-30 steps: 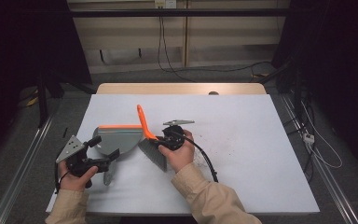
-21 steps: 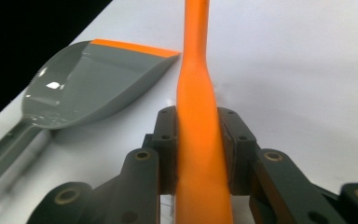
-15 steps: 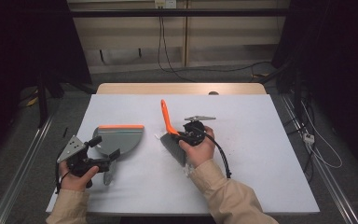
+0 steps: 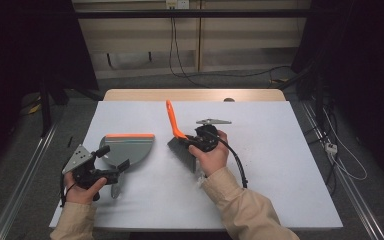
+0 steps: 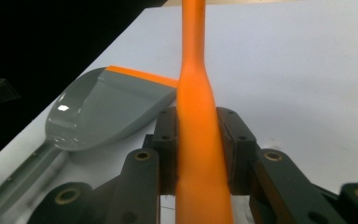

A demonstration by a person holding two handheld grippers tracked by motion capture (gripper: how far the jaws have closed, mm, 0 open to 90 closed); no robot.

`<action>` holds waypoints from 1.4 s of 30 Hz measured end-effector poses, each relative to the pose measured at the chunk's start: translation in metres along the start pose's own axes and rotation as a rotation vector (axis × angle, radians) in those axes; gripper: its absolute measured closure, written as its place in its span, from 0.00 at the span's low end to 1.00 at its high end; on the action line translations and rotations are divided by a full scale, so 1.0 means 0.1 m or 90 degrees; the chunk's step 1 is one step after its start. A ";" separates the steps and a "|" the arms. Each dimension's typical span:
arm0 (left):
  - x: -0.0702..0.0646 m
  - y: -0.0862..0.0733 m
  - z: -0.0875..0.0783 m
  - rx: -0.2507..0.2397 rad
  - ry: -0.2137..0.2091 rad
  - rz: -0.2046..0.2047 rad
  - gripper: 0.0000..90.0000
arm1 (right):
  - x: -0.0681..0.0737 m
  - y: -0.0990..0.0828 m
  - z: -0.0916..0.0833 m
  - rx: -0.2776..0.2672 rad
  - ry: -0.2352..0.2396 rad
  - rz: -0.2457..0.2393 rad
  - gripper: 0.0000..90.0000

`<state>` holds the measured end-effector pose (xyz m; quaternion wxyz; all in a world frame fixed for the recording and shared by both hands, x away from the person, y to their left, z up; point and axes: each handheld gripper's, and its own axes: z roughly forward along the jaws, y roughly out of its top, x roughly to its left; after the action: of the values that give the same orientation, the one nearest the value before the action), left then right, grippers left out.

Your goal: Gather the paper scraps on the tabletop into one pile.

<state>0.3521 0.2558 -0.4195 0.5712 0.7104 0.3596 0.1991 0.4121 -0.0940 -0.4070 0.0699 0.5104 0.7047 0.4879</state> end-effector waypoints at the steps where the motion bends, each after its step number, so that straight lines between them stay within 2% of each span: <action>1: 0.00 0.00 0.00 0.000 0.000 -0.001 0.05 | 0.03 0.00 0.05 0.000 0.003 0.002 0.80; 4: 0.00 0.00 0.00 -0.003 0.000 -0.005 0.05 | 0.09 -0.01 0.19 0.003 0.013 0.011 0.80; 8: 0.00 0.00 0.00 -0.005 0.000 -0.007 0.05 | 0.13 -0.06 0.39 0.032 0.026 0.016 0.80; 9: 0.00 0.00 -0.01 -0.006 0.001 -0.009 0.05 | 0.13 -0.07 0.41 0.032 0.016 0.016 0.80; 10: 0.01 0.00 -0.01 -0.005 0.001 -0.008 0.05 | 0.12 -0.07 0.41 0.034 0.003 0.007 0.80; 12: 0.02 0.00 -0.01 -0.005 0.002 -0.010 0.05 | 0.06 -0.05 0.38 0.042 -0.007 0.018 0.80; 14: 0.01 0.00 -0.01 -0.005 0.002 -0.009 0.05 | -0.02 -0.02 0.31 0.040 -0.037 0.001 0.80; 18: 0.01 0.00 0.00 -0.002 0.002 -0.006 0.05 | -0.15 0.01 0.17 0.035 -0.063 0.004 0.80; 22: 0.00 0.00 0.00 0.000 0.002 -0.005 0.05 | -0.21 0.05 0.05 0.021 -0.055 0.011 0.80; 26: 0.00 0.00 0.01 -0.002 0.001 -0.007 0.05 | -0.15 0.12 -0.04 -0.005 0.002 0.003 0.80; 29: 0.00 0.00 0.00 0.001 0.001 -0.001 0.05 | -0.08 0.16 -0.10 -0.006 0.039 -0.035 0.80; 35: 0.01 0.00 -0.01 0.002 0.002 0.000 0.05 | -0.02 0.09 -0.14 0.026 0.106 -0.090 0.80; 38: 0.01 0.00 -0.01 -0.001 0.002 -0.003 0.05 | 0.01 0.03 -0.17 0.042 0.143 -0.109 0.80; 42: 0.01 0.00 -0.01 -0.001 0.003 -0.003 0.05 | 0.03 -0.06 -0.22 0.056 0.176 -0.134 0.80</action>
<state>0.3518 0.2572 -0.4195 0.5714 0.7086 0.3627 0.1997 0.3941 -0.1051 -0.3990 0.0008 0.3645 0.7776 0.5123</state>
